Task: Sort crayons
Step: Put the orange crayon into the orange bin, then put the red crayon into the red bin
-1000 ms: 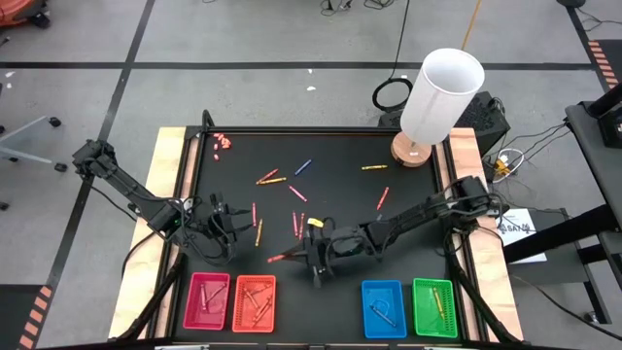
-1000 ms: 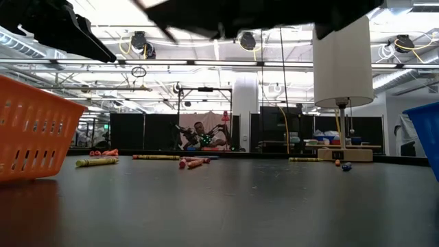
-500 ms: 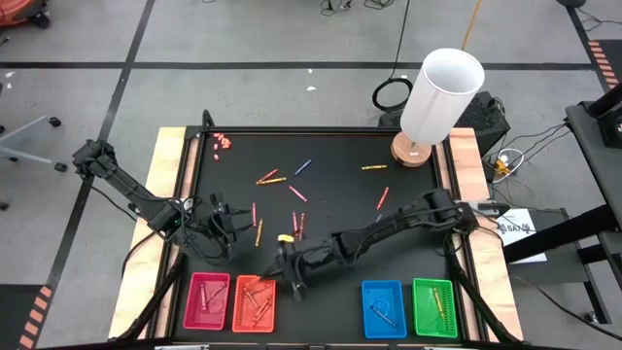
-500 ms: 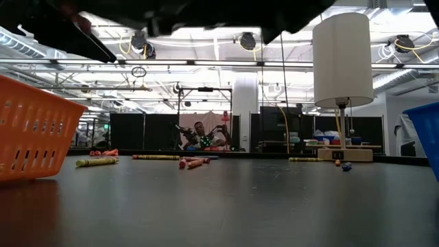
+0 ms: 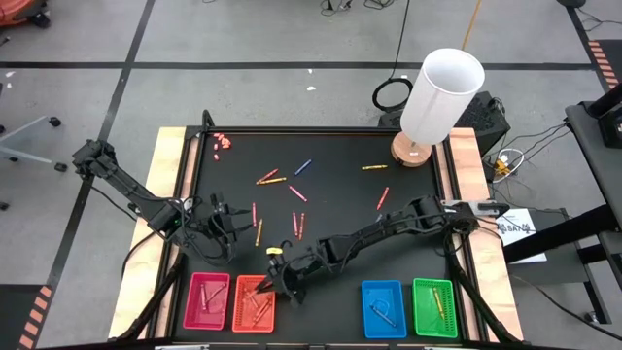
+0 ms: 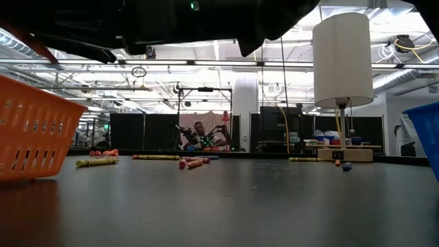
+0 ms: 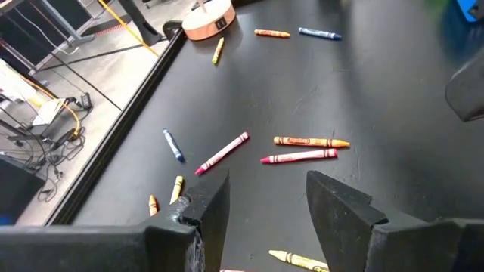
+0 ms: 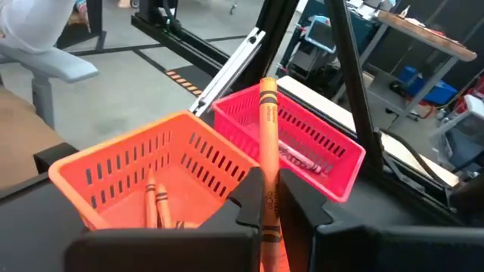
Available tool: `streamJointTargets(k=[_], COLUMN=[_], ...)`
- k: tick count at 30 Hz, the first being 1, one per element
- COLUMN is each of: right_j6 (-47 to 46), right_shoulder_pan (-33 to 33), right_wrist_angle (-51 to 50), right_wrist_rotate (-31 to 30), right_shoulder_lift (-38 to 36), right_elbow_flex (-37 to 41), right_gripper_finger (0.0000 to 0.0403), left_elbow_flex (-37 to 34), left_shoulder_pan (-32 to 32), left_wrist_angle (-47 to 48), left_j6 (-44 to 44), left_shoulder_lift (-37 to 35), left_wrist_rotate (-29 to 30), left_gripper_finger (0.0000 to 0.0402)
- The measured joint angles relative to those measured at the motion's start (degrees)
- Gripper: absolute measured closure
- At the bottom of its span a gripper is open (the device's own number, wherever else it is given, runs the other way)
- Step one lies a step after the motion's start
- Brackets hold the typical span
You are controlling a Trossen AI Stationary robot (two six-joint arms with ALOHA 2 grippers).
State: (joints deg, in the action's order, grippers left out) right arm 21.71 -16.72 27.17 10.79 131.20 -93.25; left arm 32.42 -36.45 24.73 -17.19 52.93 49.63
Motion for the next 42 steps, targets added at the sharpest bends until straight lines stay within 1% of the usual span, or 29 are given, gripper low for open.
streamJointTargets(k=[4, 7, 12, 16, 18, 20, 23, 24, 27, 30, 33, 35, 37, 39, 42], right_j6=[-0.93, -2.66, -2.99, -2.97, -3.02, -4.05, -8.56, -10.50, -16.12, -20.29, -22.98, -23.41, -23.41, -23.10, -21.64], right_shoulder_pan=[-0.23, -0.26, -0.25, -0.26, -0.34, -0.48, -0.64, -0.62, -0.60, -0.62, -0.60, -0.56, -0.41, -0.35, -0.10], right_wrist_angle=[-2.15, -2.34, -2.31, -4.06, -8.05, -14.36, -24.87, -28.47, -40.67, -52.25, -59.75, -61.39, -60.13, -57.91, -51.87], right_wrist_rotate=[0.00, 0.00, -0.20, -1.23, -4.64, -9.40, -16.11, -17.28, -18.48, -18.51, -19.25, -21.48, -23.26, -24.40, -24.49], right_shoulder_lift=[0.00, 0.00, 0.00, -1.43, -3.65, -6.66, -11.31, -12.60, -15.95, -17.58, -17.79, -17.59, -17.25, -16.92, -16.91], right_elbow_flex=[0.00, 0.02, 0.02, 0.10, 0.11, 0.09, 0.09, 0.09, 0.09, 0.09, 0.09, 0.32, 1.00, 2.30, 4.93], right_gripper_finger=[0.0364, 0.0331, 0.0276, 0.0253, 0.0249, 0.0248, 0.0251, 0.0252, 0.0257, 0.0260, 0.0261, 0.0261, 0.0261, 0.0261, 0.0261], left_elbow_flex=[0.00, 0.00, 0.00, 0.00, 0.00, 0.00, 0.00, 0.00, 0.00, 0.00, 0.00, 0.00, 0.00, 0.00, 0.00], left_shoulder_pan=[0.00, 0.00, 0.01, 0.00, 0.01, 0.00, 0.02, 0.00, 0.13, 0.60, 1.32, 1.74, 2.37, 3.07, 4.21], left_wrist_angle=[0.00, 0.00, -0.04, -0.02, 0.07, 0.09, 0.21, 0.22, 0.03, -0.23, -0.06, -0.14, -0.19, -0.26, -0.13], left_j6=[0.00, 0.02, 0.02, 0.00, 0.02, 0.02, 0.05, 0.05, -0.45, -3.40, -7.36, -9.18, -10.10, -11.86, -16.96], left_shoulder_lift=[0.00, 0.00, 0.00, 0.00, 0.00, 0.00, 0.00, 0.00, 0.00, 0.05, 1.59, 3.33, 5.44, 7.45, 10.08], left_wrist_rotate=[0.00, 0.01, 0.02, 0.02, 0.02, 0.04, 0.04, 0.05, 0.53, 0.61, 0.84, 0.85, 0.83, 0.83, 0.60], left_gripper_finger=[0.0226, 0.0226, 0.0226, 0.0226, 0.0226, 0.0226, 0.0226, 0.0226, 0.0226, 0.0226, 0.0226, 0.0226, 0.0226, 0.0226, 0.0226])
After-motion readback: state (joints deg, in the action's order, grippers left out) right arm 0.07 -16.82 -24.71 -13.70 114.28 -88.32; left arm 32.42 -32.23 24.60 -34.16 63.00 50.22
